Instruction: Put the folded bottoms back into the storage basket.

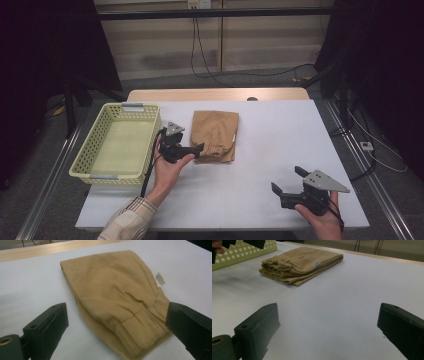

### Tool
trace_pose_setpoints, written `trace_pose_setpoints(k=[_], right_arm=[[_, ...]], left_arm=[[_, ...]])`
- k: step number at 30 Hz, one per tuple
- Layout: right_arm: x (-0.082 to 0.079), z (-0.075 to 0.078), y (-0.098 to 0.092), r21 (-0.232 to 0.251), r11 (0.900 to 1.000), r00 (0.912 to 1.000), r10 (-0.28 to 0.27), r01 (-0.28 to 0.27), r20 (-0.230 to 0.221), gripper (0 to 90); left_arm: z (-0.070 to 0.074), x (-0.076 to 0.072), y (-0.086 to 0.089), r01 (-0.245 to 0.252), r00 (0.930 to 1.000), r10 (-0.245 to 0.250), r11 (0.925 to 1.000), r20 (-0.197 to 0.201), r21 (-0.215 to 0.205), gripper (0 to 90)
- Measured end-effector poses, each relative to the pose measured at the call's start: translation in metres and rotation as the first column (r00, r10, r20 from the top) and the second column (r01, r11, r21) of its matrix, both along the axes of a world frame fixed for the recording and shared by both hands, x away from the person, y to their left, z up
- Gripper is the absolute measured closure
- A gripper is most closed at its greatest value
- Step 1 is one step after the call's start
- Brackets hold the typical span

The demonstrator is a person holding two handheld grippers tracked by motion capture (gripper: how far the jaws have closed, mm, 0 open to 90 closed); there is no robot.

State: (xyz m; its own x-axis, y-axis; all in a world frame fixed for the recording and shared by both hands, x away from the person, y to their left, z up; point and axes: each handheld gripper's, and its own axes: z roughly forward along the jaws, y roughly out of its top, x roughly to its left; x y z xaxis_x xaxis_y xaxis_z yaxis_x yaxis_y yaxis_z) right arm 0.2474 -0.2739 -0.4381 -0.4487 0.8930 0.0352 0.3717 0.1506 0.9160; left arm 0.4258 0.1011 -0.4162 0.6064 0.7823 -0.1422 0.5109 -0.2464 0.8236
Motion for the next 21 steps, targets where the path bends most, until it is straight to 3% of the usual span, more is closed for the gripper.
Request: trace_pose_setpoints(k=[6,11,14,18,21], right_arm=[[0.0,0.0,0.0,-0.002,1.0,1.0,0.001,-0.001,0.004,4.0],[0.0,0.0,0.0,-0.003,1.0,1.0,-0.001,0.001,0.003,4.0],[0.0,0.0,0.0,-0.004,1.0,1.0,0.003,-0.003,0.003,4.0],[0.001,-0.001,0.001,-0.007,1.0,0.9999,0.007,-0.007,-0.009,4.0],[0.001,-0.002,0.001,-0.007,1.0,0.9998,0.009,-0.009,-0.019,4.0]], left_arm=[[0.001,0.018,-0.004,-0.001,0.9998,0.001,0.9997,-0.021,-0.024,8.1],[-0.006,0.029,-0.009,-0.036,0.9988,0.036,0.9993,-0.034,-0.01,8.9],[-0.014,0.039,-0.008,-0.036,0.9968,0.035,0.9991,-0.072,-0.02,9.3],[-0.022,0.051,-0.006,-0.074,0.992,0.075,0.9971,-0.102,0.015,10.3],[-0.025,0.057,-0.006,-0.103,0.988,0.104,0.9946,-0.114,0.017,11.2]])
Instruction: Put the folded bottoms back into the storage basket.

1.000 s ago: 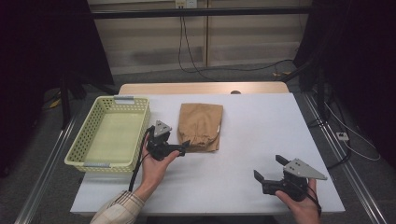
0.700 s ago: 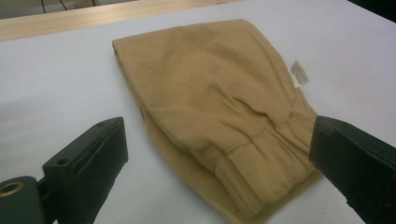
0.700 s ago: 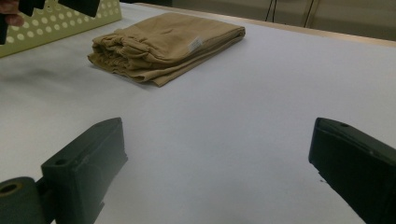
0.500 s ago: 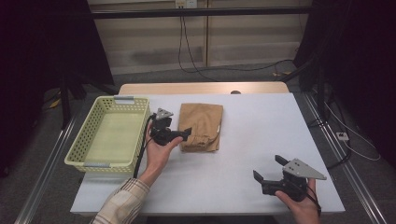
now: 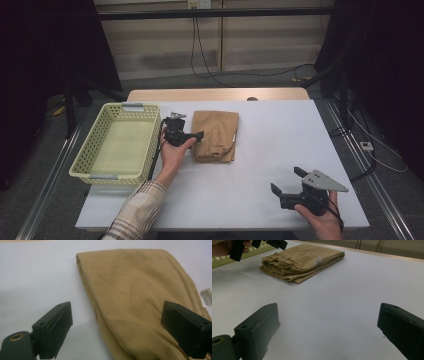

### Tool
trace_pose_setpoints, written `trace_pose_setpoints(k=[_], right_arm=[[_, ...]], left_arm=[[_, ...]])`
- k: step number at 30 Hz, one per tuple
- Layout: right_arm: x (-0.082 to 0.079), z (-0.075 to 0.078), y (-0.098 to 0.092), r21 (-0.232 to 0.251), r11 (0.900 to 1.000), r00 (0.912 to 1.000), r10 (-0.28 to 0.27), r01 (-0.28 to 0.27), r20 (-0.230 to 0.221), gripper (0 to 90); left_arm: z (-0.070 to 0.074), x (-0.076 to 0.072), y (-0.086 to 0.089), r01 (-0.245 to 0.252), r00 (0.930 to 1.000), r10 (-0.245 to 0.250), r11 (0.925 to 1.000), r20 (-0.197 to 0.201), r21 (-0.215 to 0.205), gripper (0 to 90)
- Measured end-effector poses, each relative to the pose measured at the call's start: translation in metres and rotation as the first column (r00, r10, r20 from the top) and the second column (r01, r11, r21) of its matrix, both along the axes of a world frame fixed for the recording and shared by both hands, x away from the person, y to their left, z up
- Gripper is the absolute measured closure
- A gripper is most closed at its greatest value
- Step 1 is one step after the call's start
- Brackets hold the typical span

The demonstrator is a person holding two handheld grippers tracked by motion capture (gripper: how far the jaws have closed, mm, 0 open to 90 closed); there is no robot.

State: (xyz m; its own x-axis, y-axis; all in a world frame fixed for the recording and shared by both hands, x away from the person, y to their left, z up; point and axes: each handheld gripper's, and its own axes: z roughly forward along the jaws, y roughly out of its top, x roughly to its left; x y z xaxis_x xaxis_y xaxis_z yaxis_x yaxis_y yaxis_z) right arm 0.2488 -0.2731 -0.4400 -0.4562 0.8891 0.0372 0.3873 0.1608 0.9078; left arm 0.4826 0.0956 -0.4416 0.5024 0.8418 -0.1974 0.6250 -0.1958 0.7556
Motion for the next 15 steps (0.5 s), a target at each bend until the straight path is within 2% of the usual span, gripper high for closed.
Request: trace_pose_setpoints(k=[3,7,10,11,13,14,15], right_arm=[[0.0,-0.001,0.0,-0.003,1.0,1.0,0.005,-0.005,-0.005,4.0],[0.0,-0.001,0.001,-0.007,1.0,0.9999,0.008,-0.008,-0.008,4.0],[0.0,-0.001,0.001,-0.005,1.0,0.9999,0.009,-0.009,-0.008,4.0],[0.0,-0.001,0.001,-0.004,1.0,0.9999,0.006,-0.006,-0.01,4.0],[0.0,-0.001,0.0,-0.004,1.0,0.9999,0.006,-0.006,-0.01,4.0],[0.001,-0.001,0.001,-0.006,1.0,0.9999,0.006,-0.006,-0.012,4.0],[0.001,-0.001,0.001,-0.006,1.0,0.9999,0.006,-0.006,-0.012,4.0]], left_arm=[[-0.002,0.004,-0.001,-0.004,0.9998,0.005,1.0,-0.018,0.004,11.3],[-0.006,0.01,-0.004,-0.014,0.9995,0.015,0.9987,-0.026,0.048,10.9],[-0.007,0.012,-0.005,-0.02,0.9994,0.022,0.997,-0.028,0.075,14.0],[-0.007,0.013,-0.005,-0.021,0.9995,0.023,0.9964,-0.021,0.082,18.7],[-0.008,0.014,-0.004,-0.022,0.9997,0.023,0.9943,-0.005,0.104,20.1],[-0.008,0.015,-0.003,-0.02,0.9998,0.02,0.9946,-0.003,0.102,23.9],[-0.009,0.016,-0.002,-0.023,0.9995,0.024,0.9959,-0.018,0.088,23.9]])
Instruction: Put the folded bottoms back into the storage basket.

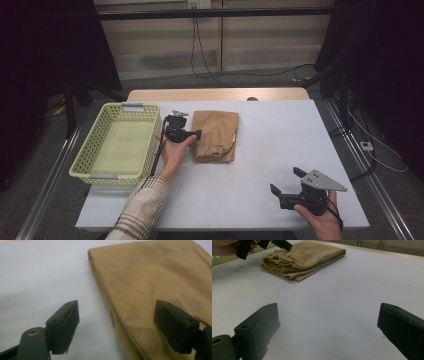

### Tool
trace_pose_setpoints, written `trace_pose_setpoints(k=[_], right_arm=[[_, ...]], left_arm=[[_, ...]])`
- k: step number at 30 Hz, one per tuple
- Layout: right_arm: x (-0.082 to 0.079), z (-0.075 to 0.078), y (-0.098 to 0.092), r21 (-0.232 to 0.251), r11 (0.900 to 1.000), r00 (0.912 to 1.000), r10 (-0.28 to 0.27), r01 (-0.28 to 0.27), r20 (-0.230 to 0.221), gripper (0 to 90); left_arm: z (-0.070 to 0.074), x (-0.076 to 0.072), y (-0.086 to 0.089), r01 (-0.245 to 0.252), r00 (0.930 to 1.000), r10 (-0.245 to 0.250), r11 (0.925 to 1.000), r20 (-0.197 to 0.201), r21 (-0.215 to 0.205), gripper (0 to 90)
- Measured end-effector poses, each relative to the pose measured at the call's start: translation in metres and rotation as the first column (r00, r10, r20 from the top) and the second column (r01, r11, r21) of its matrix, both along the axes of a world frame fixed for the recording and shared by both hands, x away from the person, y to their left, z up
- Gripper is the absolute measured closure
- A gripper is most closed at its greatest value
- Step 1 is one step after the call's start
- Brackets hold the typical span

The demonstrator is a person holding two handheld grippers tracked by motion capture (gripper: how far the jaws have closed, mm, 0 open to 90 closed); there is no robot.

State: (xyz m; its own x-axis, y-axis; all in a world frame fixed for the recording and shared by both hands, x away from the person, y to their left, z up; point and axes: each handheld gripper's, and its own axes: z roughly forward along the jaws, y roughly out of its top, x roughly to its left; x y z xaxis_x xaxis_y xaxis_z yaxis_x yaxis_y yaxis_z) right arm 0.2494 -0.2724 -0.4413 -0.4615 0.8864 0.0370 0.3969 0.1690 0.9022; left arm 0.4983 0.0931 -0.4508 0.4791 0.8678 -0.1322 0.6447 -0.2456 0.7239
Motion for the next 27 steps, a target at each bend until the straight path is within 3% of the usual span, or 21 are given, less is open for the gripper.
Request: trace_pose_setpoints(k=[6,9,14,16,17,25,27], right_arm=[[0.0001,-0.0001,0.0007,-0.001,1.0,1.0,0.0,0.0,-0.002,4.1],[0.0002,-0.0001,0.0004,-0.001,1.0,1.0,0.001,-0.001,-0.003,4.1],[0.0001,-0.0002,0.0009,-0.004,1.0,1.0,0.001,-0.001,-0.003,4.1],[0.0,-0.0001,0.0009,-0.003,1.0,1.0,0.0,0.0,-0.002,4.1],[0.0,-0.0001,0.0008,-0.003,1.0,1.0,0.0,0.0,-0.002,4.1],[0.0002,-0.0002,0.001,-0.003,1.0,1.0,0.002,-0.002,-0.003,4.1],[0.0003,-0.0003,0.0008,-0.004,1.0,1.0,0.0,0.0,-0.005,4.1]], left_arm=[[-0.0037,0.0038,0.004,0.0,0.9985,-0.001,0.9998,-0.055,-0.022,36.6],[-0.005,0.0046,0.0043,0.013,0.997,-0.018,0.9979,-0.075,-0.064,43.6],[-0.0056,0.0026,-0.0005,0.014,0.9973,-0.016,0.9995,-0.072,-0.029,46.1],[-0.0051,0.0017,-0.0016,0.012,0.9966,-0.014,0.9994,-0.081,-0.033,49.3],[-0.0051,0.0012,-0.0022,0.011,0.9962,-0.015,0.9991,-0.085,-0.04,55.4],[-0.0051,0.0,-0.0039,0.015,0.9929,-0.024,0.9971,-0.116,-0.075,66.4],[-0.0049,0.0002,-0.0035,0.012,0.993,-0.02,0.9979,-0.116,-0.064,70.7]])
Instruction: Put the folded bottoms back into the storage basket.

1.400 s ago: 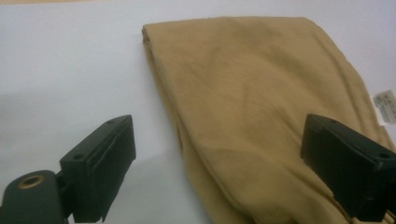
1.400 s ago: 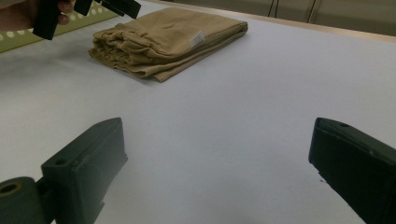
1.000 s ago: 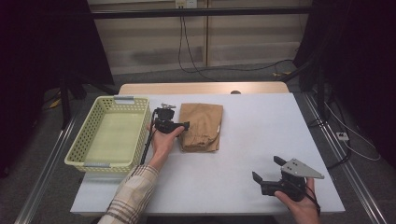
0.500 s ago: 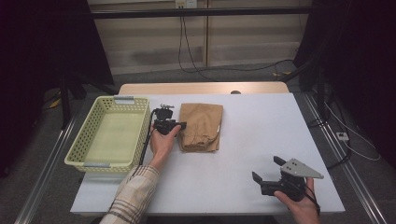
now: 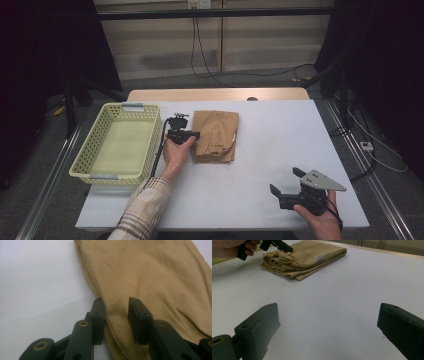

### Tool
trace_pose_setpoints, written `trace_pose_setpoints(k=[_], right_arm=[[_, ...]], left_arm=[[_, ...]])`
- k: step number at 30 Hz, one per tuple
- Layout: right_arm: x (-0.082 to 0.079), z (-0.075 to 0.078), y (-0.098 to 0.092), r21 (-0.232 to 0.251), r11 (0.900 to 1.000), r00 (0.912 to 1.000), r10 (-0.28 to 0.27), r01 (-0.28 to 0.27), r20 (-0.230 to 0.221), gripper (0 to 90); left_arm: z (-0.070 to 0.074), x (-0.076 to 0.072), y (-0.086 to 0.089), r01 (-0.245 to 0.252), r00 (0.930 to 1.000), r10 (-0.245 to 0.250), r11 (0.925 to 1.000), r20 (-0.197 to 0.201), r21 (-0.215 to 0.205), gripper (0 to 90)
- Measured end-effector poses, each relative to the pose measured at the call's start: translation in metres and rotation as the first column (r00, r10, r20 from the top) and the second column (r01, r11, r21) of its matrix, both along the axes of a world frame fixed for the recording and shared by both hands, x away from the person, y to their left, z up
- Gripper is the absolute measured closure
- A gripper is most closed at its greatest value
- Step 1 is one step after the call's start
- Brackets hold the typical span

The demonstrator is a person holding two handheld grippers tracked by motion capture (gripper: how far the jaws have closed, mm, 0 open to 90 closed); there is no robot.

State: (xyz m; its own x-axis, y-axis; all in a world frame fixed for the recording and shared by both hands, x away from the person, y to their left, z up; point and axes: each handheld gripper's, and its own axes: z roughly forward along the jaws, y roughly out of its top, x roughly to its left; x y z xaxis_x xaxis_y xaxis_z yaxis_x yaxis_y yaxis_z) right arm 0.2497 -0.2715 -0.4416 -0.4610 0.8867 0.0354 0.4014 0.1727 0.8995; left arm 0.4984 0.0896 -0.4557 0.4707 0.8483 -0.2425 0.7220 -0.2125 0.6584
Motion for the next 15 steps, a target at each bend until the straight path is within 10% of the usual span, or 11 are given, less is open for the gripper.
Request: trace_pose_setpoints(k=[15], right_arm=[[0.0001,-0.0001,-0.0004,-0.002,1.0,1.0,-0.001,0.001,0.001,4.1]], left_arm=[[-0.001,0.0003,0.0001,0.033,0.9994,-0.033,0.9988,0.012,-0.037,85.0]])
